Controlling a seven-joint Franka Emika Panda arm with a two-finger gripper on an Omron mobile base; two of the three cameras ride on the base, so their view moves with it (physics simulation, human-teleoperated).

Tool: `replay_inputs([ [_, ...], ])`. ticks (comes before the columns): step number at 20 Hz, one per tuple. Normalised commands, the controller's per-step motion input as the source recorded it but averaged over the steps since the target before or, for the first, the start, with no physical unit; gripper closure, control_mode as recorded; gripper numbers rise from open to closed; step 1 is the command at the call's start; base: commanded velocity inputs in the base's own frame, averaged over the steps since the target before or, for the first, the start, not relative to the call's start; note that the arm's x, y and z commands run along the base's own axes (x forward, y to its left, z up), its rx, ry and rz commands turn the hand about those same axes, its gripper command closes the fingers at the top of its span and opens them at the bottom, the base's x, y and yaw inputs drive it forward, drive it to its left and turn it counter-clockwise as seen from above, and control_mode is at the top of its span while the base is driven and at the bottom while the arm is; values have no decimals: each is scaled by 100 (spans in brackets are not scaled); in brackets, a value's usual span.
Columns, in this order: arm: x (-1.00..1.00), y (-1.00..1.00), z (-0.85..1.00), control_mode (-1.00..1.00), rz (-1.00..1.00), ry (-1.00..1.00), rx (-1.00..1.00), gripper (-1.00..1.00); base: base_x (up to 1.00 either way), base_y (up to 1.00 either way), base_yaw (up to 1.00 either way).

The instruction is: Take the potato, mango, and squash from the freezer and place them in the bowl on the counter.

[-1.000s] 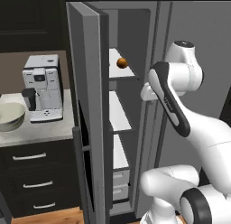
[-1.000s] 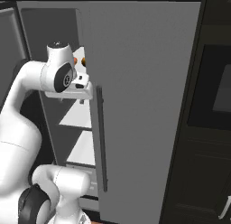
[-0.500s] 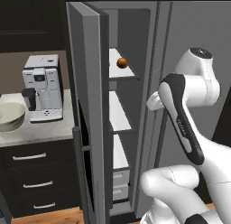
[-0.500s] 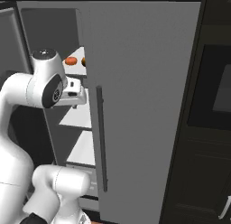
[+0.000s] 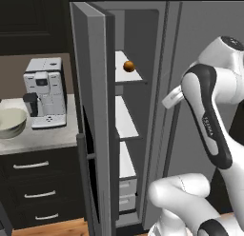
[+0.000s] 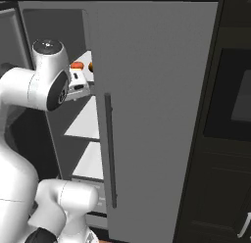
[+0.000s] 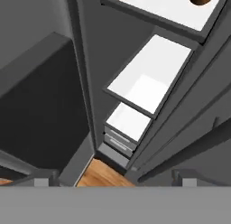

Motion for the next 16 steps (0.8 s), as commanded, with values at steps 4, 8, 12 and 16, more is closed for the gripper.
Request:
replay_inputs([
  [4,0,15,59,-100,28,-4,-8,-100,0,0,0],
  [8,0,19,45,-100,28,0,-15,-100,0,0,0],
  [12,0,47,11,-100,28,0,-21,-100,0,0,0],
  [16,7,27,0,-100,32,0,-12,-100,0,0,0],
])
